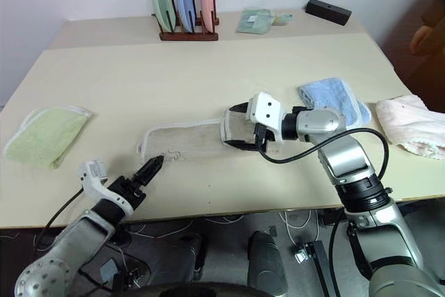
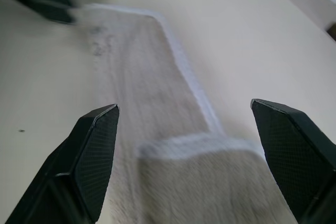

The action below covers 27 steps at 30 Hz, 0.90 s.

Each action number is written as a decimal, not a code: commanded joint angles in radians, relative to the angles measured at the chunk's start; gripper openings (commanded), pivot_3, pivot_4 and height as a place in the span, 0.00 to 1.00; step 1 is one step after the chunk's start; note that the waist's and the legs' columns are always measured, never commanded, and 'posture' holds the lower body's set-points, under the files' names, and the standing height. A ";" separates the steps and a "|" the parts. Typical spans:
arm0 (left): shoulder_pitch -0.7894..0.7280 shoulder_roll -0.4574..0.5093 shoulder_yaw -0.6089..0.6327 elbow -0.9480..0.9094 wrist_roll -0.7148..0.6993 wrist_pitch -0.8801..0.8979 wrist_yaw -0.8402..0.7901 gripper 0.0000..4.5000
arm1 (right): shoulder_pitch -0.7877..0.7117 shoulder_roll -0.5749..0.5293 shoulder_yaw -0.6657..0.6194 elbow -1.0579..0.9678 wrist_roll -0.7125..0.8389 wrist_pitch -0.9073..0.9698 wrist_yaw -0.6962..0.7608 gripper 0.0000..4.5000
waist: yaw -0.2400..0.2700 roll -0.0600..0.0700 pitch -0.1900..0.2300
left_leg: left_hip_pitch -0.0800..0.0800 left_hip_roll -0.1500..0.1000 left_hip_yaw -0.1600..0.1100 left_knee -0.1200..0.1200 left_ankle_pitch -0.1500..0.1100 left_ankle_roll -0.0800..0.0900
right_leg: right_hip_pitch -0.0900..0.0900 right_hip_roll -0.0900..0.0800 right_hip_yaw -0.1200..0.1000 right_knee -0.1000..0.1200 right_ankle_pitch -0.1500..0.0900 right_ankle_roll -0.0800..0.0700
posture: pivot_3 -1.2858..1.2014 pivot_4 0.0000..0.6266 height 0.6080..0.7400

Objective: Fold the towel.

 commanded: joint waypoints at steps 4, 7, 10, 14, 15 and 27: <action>-0.101 -0.004 -0.030 0.108 -0.133 -0.043 0.176 1.00 | 0.042 0.018 0.016 -0.089 -0.014 -0.018 -0.016 0.93 | 0.014 0.001 0.000 | 0.000 0.000 0.000 0.000 0.000 0.000 | 0.000 0.000 0.000 0.000 0.000 -0.001 | 0.52 0.24 1.00; -0.171 -0.029 -0.031 0.164 -0.126 -0.098 0.237 1.00 | 0.063 0.018 0.015 -0.118 -0.018 -0.007 -0.026 0.93 | 0.021 0.000 0.000 | 0.000 0.000 0.001 0.001 0.000 -0.001 | 0.001 0.000 0.000 0.000 -0.001 -0.003 | 0.52 0.24 1.00; -0.217 -0.033 -0.040 0.197 -0.105 -0.127 0.249 0.80 | 0.095 0.004 0.016 -0.144 -0.032 -0.004 -0.033 0.96 | 0.019 0.000 -0.001 | 0.000 -0.001 0.001 0.001 0.000 -0.001 | 0.002 0.000 0.000 -0.001 -0.001 -0.003 | 0.52 0.24 1.00; -0.248 -0.042 -0.057 0.219 -0.097 -0.154 0.254 0.35 | 0.129 -0.002 0.012 -0.184 -0.037 0.011 -0.043 0.96 | 0.018 0.000 -0.001 | 0.000 -0.001 0.001 0.001 0.000 -0.001 | 0.001 0.000 0.000 -0.001 0.000 -0.003 | 0.52 0.24 1.00; -0.253 -0.043 -0.054 0.217 -0.097 -0.163 0.251 0.23 | 0.137 -0.003 0.009 -0.198 -0.035 0.021 -0.048 0.96 | 0.018 0.000 -0.001 | 0.000 -0.001 0.001 0.001 0.000 -0.001 | 0.001 0.000 0.000 -0.001 0.000 -0.003 | 0.52 0.24 1.00; -0.244 0.387 0.160 0.108 -0.073 -0.180 -0.059 0.01 | 0.148 -0.031 -0.012 -0.203 -0.038 0.044 -0.062 0.96 | 0.015 -0.001 0.000 | 0.000 0.000 0.001 -0.001 0.000 -0.001 | -0.001 0.002 0.001 -0.001 -0.001 -0.004 | 0.52 0.24 1.00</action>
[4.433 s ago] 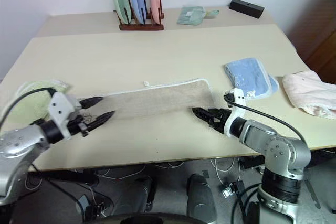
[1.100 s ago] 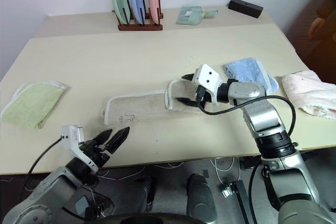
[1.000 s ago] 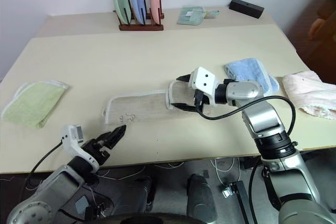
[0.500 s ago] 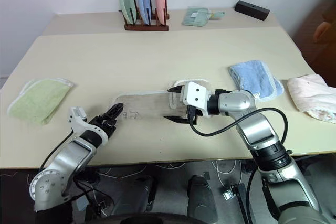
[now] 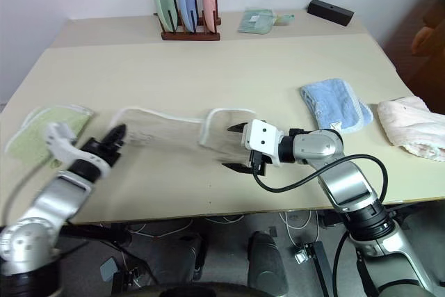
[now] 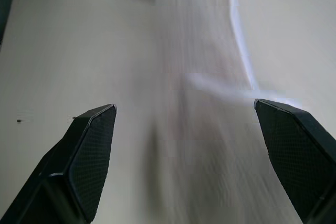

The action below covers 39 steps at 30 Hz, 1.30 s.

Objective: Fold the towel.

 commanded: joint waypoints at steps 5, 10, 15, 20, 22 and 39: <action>-0.043 0.252 0.006 -0.057 0.089 0.046 -0.264 0.01 | -0.033 0.005 -0.019 0.023 -0.010 -0.026 -0.017 0.96 | 0.004 -0.001 0.000 | -0.001 -0.001 0.000 0.000 0.000 0.000 | 0.000 -0.001 0.000 -0.001 0.000 0.000 | 0.52 0.24 1.00; -0.175 0.332 -0.269 -0.126 0.270 0.099 -0.449 0.01 | -0.029 0.017 -0.019 0.035 -0.013 -0.028 -0.034 0.96 | 0.001 -0.001 0.001 | -0.001 -0.001 0.000 0.000 0.000 0.000 | 0.000 -0.001 0.000 -0.001 0.000 0.000 | 0.52 0.24 1.00; -0.329 0.295 -0.628 -0.087 0.579 0.101 -0.560 0.01 | -0.010 0.008 -0.026 0.046 -0.028 -0.042 -0.051 0.96 | -0.003 -0.001 0.001 | -0.001 0.000 0.001 -0.001 0.000 0.000 | 0.000 0.000 0.000 -0.001 0.001 0.001 | 0.52 0.24 1.00; -0.391 0.198 -0.739 0.011 0.725 0.114 -0.574 0.01 | 0.021 -0.006 -0.042 0.032 -0.035 -0.044 -0.066 0.96 | -0.006 -0.002 0.001 | -0.001 0.000 0.000 -0.001 0.000 0.000 | 0.000 0.000 0.000 -0.001 0.002 0.003 | 0.52 0.24 1.00; -0.384 0.180 -0.744 0.011 0.749 0.117 -0.598 0.01 | 0.029 -0.009 -0.047 0.028 -0.036 -0.042 -0.071 0.96 | -0.008 -0.002 0.001 | -0.001 0.000 0.001 -0.001 0.000 0.000 | 0.000 0.000 0.000 -0.001 0.002 0.004 | 0.52 0.24 1.00; -0.130 0.273 -0.158 -0.127 0.415 0.207 -0.725 0.62 | -0.029 -0.002 -0.149 0.083 0.047 0.028 -0.094 0.32 | -0.022 -0.001 0.001 | -0.001 0.000 0.000 -0.001 0.000 0.000 | -0.001 -0.001 0.000 0.000 0.002 0.004 | 0.52 0.24 1.00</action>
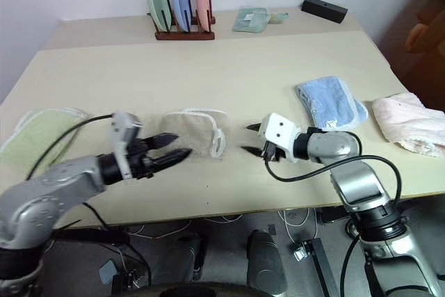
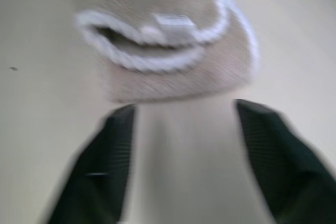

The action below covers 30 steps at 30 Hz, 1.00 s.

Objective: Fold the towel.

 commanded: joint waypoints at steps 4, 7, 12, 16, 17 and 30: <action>-0.040 0.027 0.056 0.057 0.164 -0.079 0.072 0.23 | -0.129 0.118 -0.070 0.019 0.089 0.096 -0.091 0.00 | 0.003 0.000 0.000 | 0.000 0.000 0.000 0.000 0.000 0.000 | 0.000 0.000 0.000 0.000 0.000 0.000 | 0.52 0.24 1.00; -0.125 -0.033 -0.064 0.129 0.290 -0.119 0.114 0.23 | -0.160 0.174 -0.027 0.022 0.080 0.124 -0.109 0.00 | 0.011 0.000 0.000 | 0.000 -0.001 0.000 0.001 0.000 0.000 | 0.001 0.000 0.000 -0.001 0.000 0.000 | 0.52 0.24 1.00; -0.203 -0.144 -0.247 0.305 0.466 -0.214 0.084 0.23 | -0.217 0.273 0.096 0.129 -0.001 0.102 -0.137 0.00 | 0.001 0.000 0.000 | 0.000 -0.001 0.000 0.000 0.000 0.000 | 0.001 0.000 0.000 -0.001 0.002 0.002 | 0.52 0.24 1.00; -0.204 -0.180 -0.340 0.416 0.569 -0.285 0.029 0.23 | -0.191 0.304 0.195 0.227 -0.070 0.064 -0.125 0.00 | -0.005 0.000 0.000 | 0.000 -0.001 0.000 -0.001 0.000 -0.001 | -0.001 0.000 0.000 0.000 0.002 0.002 | 0.52 0.24 1.00; -0.203 -0.185 -0.355 0.448 0.596 -0.301 0.023 0.23 | -0.187 0.306 0.218 0.273 -0.103 0.041 -0.138 0.00 | -0.004 0.000 0.000 | 0.000 -0.001 0.000 -0.001 0.000 -0.001 | -0.001 0.000 0.000 0.000 0.002 0.002 | 0.52 0.24 1.00; -0.107 -0.241 -0.163 0.391 0.552 -0.364 -0.004 0.23 | -0.180 0.276 0.086 0.255 -0.028 0.088 -0.117 0.19 | -0.003 0.000 -0.003 | 0.005 -0.001 0.000 0.000 0.001 -0.001 | 0.004 0.000 0.000 0.001 0.002 0.002 | 0.52 0.24 1.00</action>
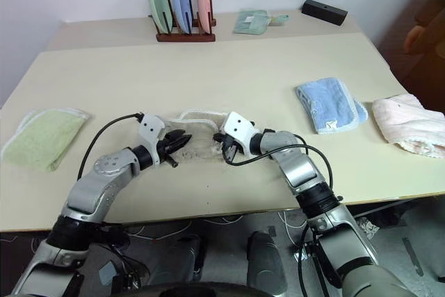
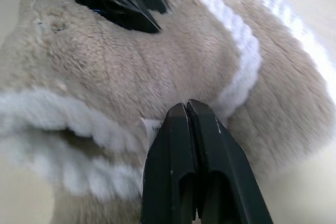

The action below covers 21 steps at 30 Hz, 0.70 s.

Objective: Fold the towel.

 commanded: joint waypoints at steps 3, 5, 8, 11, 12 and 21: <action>0.045 0.004 0.214 -0.149 -0.119 0.063 0.033 0.23 | -0.006 -0.053 -0.148 -0.160 0.133 0.163 0.028 0.52 | -0.001 0.000 0.000 | -0.002 0.000 0.000 0.000 0.000 0.000 | -0.003 0.000 0.000 0.001 0.000 0.000 | 0.52 0.24 1.00; 0.080 0.021 0.290 -0.191 -0.157 0.098 0.039 0.23 | 0.012 -0.077 -0.181 -0.236 0.192 0.238 0.048 0.75 | -0.001 0.000 0.000 | -0.003 0.000 0.000 0.000 0.000 0.000 | -0.004 0.000 0.000 0.001 0.000 0.000 | 0.52 0.24 1.00; 0.136 0.044 0.376 -0.234 -0.199 0.139 0.046 0.35 | 0.035 -0.086 -0.228 -0.331 0.280 0.353 0.047 1.00 | -0.002 0.000 0.000 | -0.003 0.000 0.000 -0.001 0.000 0.000 | -0.004 0.000 0.000 0.001 0.000 0.000 | 0.52 0.24 1.00; 0.184 0.051 0.429 -0.258 -0.239 0.165 0.042 0.64 | 0.053 -0.059 -0.274 -0.381 0.382 0.519 0.001 1.00 | 0.001 0.000 0.000 | -0.004 0.000 0.000 0.000 0.000 0.001 | -0.004 0.000 0.000 0.001 0.000 0.000 | 0.52 0.24 1.00; 0.192 0.055 0.432 -0.263 -0.238 0.168 0.043 0.75 | 0.055 -0.054 -0.281 -0.390 0.399 0.555 -0.014 1.00 | 0.003 0.000 0.000 | -0.004 0.000 0.000 0.000 0.000 0.001 | -0.004 0.000 0.000 0.001 0.000 0.000 | 0.52 0.24 1.00; 0.305 0.070 0.444 -0.337 -0.220 0.087 -0.016 0.99 | 0.021 0.138 -0.367 -0.305 0.440 0.861 -0.317 1.00 | 0.001 0.000 0.000 | -0.005 0.000 0.000 -0.001 0.000 0.000 | -0.005 0.000 0.000 0.000 0.000 0.000 | 0.52 0.24 1.00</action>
